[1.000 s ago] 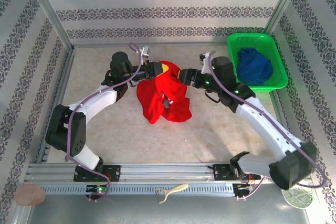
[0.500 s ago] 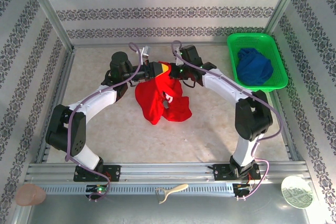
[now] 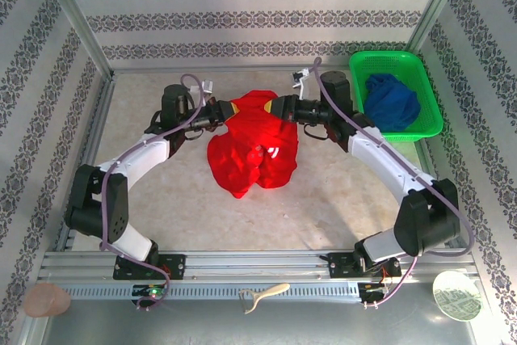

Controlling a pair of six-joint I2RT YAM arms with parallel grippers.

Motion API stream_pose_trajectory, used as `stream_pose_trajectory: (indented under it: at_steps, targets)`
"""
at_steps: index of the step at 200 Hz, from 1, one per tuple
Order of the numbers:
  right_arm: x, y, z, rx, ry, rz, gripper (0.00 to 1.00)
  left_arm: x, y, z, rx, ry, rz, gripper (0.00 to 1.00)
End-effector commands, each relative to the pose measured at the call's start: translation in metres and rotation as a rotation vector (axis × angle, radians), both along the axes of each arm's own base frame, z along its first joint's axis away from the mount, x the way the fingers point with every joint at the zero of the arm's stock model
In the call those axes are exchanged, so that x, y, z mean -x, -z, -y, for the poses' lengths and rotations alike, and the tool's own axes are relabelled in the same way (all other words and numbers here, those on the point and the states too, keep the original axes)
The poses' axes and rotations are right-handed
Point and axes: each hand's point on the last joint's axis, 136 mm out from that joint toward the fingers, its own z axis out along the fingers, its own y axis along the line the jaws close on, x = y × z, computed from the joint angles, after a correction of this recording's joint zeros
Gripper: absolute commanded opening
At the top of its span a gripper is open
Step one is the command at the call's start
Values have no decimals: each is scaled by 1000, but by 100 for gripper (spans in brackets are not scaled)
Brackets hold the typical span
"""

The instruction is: Fold the inside-out t-shirt

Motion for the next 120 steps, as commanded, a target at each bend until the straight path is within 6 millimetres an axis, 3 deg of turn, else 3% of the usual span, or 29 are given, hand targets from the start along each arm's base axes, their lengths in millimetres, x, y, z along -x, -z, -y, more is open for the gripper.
stream_pose_trajectory:
  at_steps: [1,39,61,74,80,93,120]
  targets:
    - [10,-51,6,-170,-46,87,0,-10,71,-29,-223,-88,-125,0]
    - [1,-74,1,-325,-71,123,0,22,123,12,-416,103,-186,0]
    - [0,-90,4,-395,-88,149,0,23,156,9,-478,85,-252,0]
    - [-2,-91,9,-408,-85,146,0,19,163,4,-483,60,-258,0]
    - [-3,-90,11,-411,-85,141,0,16,161,3,-480,56,-251,1]
    - [-5,-82,13,-412,-84,117,0,10,144,6,-444,63,-204,17]
    - [-15,-51,18,-386,-60,57,0,3,77,4,-396,39,-34,53]
